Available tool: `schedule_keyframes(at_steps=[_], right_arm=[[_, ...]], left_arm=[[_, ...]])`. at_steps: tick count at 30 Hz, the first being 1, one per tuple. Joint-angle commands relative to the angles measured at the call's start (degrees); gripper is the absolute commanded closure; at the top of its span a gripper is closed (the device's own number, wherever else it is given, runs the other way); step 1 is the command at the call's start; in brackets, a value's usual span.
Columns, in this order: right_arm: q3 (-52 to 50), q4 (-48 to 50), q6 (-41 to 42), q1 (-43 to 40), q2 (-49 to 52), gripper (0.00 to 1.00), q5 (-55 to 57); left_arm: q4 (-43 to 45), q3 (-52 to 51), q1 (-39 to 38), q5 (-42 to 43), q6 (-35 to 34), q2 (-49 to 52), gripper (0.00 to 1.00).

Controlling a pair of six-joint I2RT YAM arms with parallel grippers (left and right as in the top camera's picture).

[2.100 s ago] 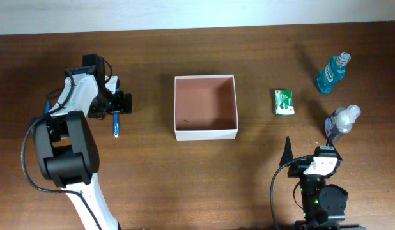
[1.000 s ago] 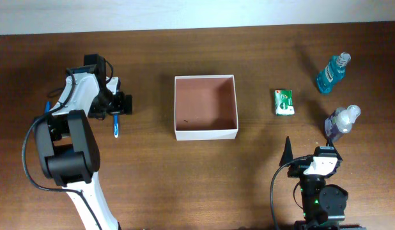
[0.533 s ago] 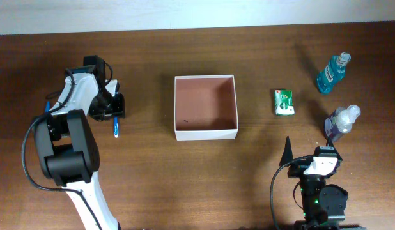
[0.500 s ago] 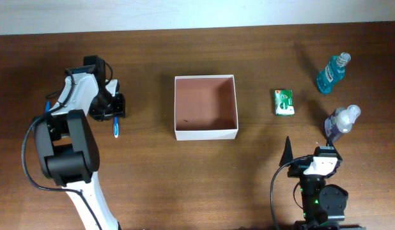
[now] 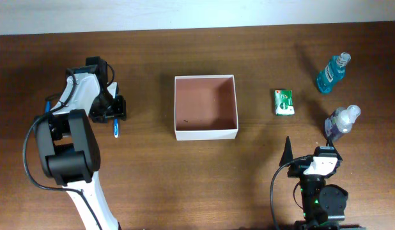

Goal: Pack container
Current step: 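Lower the left gripper and close it on the toothbrush handle, then lift the toothbrush and carry it right over the pink box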

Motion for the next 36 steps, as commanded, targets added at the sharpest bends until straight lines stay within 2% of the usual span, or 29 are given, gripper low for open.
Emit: schedule_keyframes(at_steps=[1,6,8,12,16,17,18,24,28,36], right_arm=[[-0.3,-0.4,0.0,0.5,-0.4,0.02,0.1],[-0.3,-0.4,0.0,0.5,-0.4,0.01,0.1],[-0.3,-0.4,0.0,0.5,-0.4,0.02,0.1],[-0.3,-0.4,0.0,0.5,-0.4,0.01,0.1],[-0.3,-0.4,0.0,0.5,-0.4,0.02,0.1],[-0.3,-0.4,0.0,0.5,-0.4,0.02,0.1],[-0.3,-0.4,0.0,0.5,-0.4,0.02,0.1],[-0.3,-0.4,0.0,0.5,-0.4,0.02,0.1],[-0.3,-0.4,0.0,0.5,-0.4,0.02,0.1],[-0.3,-0.4,0.0,0.5,-0.4,0.02,0.1]], left_arm=[[-0.3,-1.8,0.0,-0.7,-1.2,4.0,0.39],[-0.2,-1.8,0.1,-0.7,-1.2,4.0,0.4],[-0.3,-1.8,0.1,-0.7,-1.2,4.0,0.46],[-0.3,-1.8,0.1,-0.7,-1.2,4.0,0.61],[-0.3,-1.8,0.1,-0.7,-1.2,4.0,0.82],[-0.3,-1.8,0.1,-0.7,-1.2,4.0,0.91],[-0.3,-1.8,0.1,-0.7,-1.2,4.0,0.93],[-1.4,-0.5,0.1,-0.7,-1.2,4.0,0.99],[-4.3,2.8,0.1,-0.7,-1.2,4.0,0.99],[-16.2,17.3,-0.4,0.0,-1.2,4.0,0.99]])
